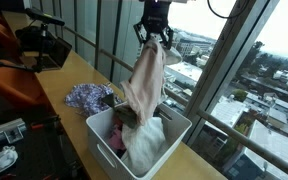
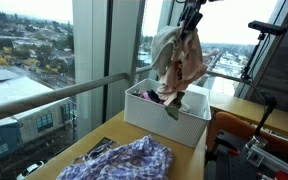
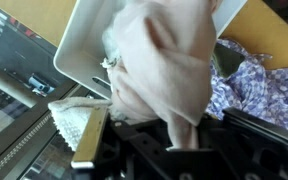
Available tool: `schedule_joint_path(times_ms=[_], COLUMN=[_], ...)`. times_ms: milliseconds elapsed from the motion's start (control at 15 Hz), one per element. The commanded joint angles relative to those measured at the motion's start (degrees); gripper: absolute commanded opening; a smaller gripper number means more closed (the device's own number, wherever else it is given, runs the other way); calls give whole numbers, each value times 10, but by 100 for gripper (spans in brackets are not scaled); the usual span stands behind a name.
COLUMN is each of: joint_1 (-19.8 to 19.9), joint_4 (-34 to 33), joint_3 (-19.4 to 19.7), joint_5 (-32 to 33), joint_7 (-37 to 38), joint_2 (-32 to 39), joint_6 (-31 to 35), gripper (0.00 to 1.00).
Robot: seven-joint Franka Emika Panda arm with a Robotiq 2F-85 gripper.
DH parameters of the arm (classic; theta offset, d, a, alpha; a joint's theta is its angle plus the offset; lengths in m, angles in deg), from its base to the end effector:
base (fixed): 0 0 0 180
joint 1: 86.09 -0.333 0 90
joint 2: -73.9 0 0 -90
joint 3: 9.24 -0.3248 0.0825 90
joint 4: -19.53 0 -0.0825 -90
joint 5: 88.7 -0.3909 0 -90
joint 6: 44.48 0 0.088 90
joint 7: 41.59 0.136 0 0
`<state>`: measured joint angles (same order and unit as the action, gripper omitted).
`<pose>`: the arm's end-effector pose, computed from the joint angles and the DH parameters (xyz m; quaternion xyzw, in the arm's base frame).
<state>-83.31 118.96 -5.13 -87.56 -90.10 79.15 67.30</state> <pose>0.6105 -0.0743 0.5057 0.9317 0.3578 0.0490 0.0401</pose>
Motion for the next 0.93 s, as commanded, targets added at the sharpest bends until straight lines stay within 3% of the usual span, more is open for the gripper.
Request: schedule_joint_path(times_ms=[0, 67, 200, 533, 733, 867], joint_1=[5, 6, 7, 1, -10, -24], joint_4=[-21, -25, -26, -15, 16, 53], joint_3=[-7, -8, -8, -15, -34, -54], joint_5=[20, 22, 26, 36, 26, 15], joint_7=[10, 12, 14, 22, 20, 17], joint_2=[37, 46, 52, 31, 8, -2], joint_6=[-4, -12, -14, -11, 1, 18], gripper=[0, 25, 33, 68, 92, 100])
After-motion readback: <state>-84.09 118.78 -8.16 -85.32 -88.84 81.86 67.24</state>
